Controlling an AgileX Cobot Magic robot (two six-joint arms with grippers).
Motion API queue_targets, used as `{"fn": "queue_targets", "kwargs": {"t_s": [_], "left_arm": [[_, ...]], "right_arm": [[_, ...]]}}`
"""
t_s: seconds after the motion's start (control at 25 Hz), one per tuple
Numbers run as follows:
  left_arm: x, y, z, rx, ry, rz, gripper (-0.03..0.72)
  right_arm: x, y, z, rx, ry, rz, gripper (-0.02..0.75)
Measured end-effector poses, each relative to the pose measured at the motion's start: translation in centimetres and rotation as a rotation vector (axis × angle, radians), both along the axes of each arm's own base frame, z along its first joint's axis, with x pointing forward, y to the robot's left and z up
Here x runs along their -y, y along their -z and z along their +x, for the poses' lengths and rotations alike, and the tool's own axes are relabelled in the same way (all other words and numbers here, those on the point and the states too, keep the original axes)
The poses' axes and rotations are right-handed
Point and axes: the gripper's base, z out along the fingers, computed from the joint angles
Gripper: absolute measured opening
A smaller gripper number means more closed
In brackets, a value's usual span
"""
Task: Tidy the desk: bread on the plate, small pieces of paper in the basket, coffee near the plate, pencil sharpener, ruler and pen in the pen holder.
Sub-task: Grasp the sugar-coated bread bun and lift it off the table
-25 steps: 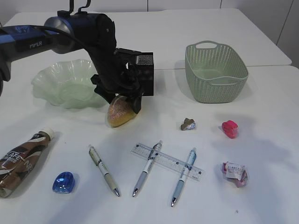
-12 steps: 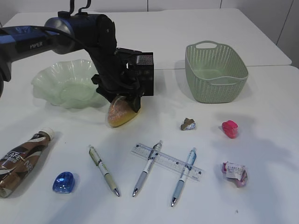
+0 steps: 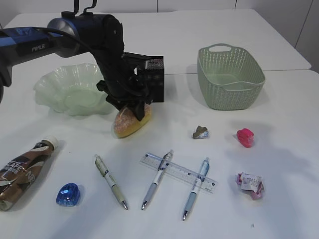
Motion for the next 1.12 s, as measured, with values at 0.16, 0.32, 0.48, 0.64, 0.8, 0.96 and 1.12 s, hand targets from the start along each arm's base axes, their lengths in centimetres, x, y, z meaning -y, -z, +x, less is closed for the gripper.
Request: {"fn": "queue_targets", "kwargs": {"t_s": [0.16,0.32,0.48,0.64,0.8,0.96,1.12], "left_arm": [[0.0,0.0,0.0,-0.002,0.000,0.001,0.300],[-0.1,-0.1,-0.2,-0.022,0.004,0.009,0.292],[0.0,-1.3,-0.2,-0.032,0.011,0.013,0.289],[0.0,-2.8,-0.1,-0.002,0.001,-0.009,0.289],[0.0,-4.4,-0.3,0.016,-0.029,-0.029,0.289],[-0.1,-6.6,-0.7,0.041,-0.050,-0.055,0.289],[-0.4,-8.7,-1.1,0.076,-0.048,-0.066,0.289]], "right_arm": [[0.0,0.0,0.0,0.000,0.000,0.000,0.478],[0.0,-0.2,0.0,0.001,-0.001,0.000,0.478],[0.0,-0.9,0.2,0.015,0.000,0.000,0.478],[0.0,-1.2,0.0,-0.001,-0.001,0.001,0.478],[0.0,-1.1,-0.2,-0.033,-0.003,0.003,0.478],[0.0,-1.0,-0.3,-0.039,-0.004,0.004,0.478],[0.0,-1.0,-0.3,-0.039,-0.004,0.004,0.478]]}}
